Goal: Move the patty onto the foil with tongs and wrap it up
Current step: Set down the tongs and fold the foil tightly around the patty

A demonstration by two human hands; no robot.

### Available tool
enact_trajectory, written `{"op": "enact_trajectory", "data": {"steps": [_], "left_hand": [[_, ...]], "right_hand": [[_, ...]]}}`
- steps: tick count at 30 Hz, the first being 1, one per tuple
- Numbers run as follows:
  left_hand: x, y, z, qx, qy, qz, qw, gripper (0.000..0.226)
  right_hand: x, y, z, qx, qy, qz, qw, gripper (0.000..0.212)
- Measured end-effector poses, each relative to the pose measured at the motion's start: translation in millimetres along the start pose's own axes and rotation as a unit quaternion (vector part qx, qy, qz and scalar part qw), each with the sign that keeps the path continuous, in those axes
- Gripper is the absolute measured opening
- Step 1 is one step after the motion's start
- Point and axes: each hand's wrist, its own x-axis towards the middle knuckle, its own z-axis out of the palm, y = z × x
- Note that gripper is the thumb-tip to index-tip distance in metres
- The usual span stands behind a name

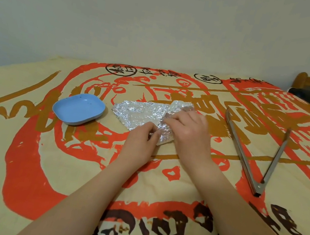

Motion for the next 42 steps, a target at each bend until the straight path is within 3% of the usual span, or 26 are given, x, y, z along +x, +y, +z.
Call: {"op": "enact_trajectory", "data": {"steps": [5, 10, 14, 17, 26, 36, 42], "left_hand": [[0.5, -3.3, 0.9, 0.017, 0.004, 0.009, 1.0, 0.005], [-1.5, -4.0, -1.2, -0.003, -0.025, 0.023, 0.999, 0.049], [1.3, -3.4, -5.6, 0.086, -0.081, 0.119, 0.986, 0.05], [2.8, -5.9, -5.8, 0.141, -0.128, 0.143, 0.971, 0.051], [6.6, -19.4, -14.8, 0.193, -0.221, 0.118, 0.949, 0.067], [7.9, -17.2, -10.3, 0.165, -0.176, 0.137, 0.961, 0.056], [9.5, -23.6, -10.9, 0.182, -0.196, 0.133, 0.954, 0.053]], "right_hand": [[-4.6, -1.4, 3.8, 0.029, -0.157, 0.053, 0.986, 0.028], [-8.2, -3.3, 9.8, 0.027, -0.245, 0.06, 0.967, 0.043], [-15.0, -1.5, 15.1, 0.019, -0.294, 0.06, 0.954, 0.051], [-19.4, -0.4, 18.5, 0.014, -0.325, 0.065, 0.943, 0.054], [-21.8, 3.5, 20.4, 0.081, -0.367, 0.102, 0.921, 0.054], [-21.3, 2.6, 19.9, 0.093, -0.37, 0.11, 0.918, 0.053], [-22.3, 3.3, 22.9, 0.086, -0.371, 0.109, 0.918, 0.054]]}}
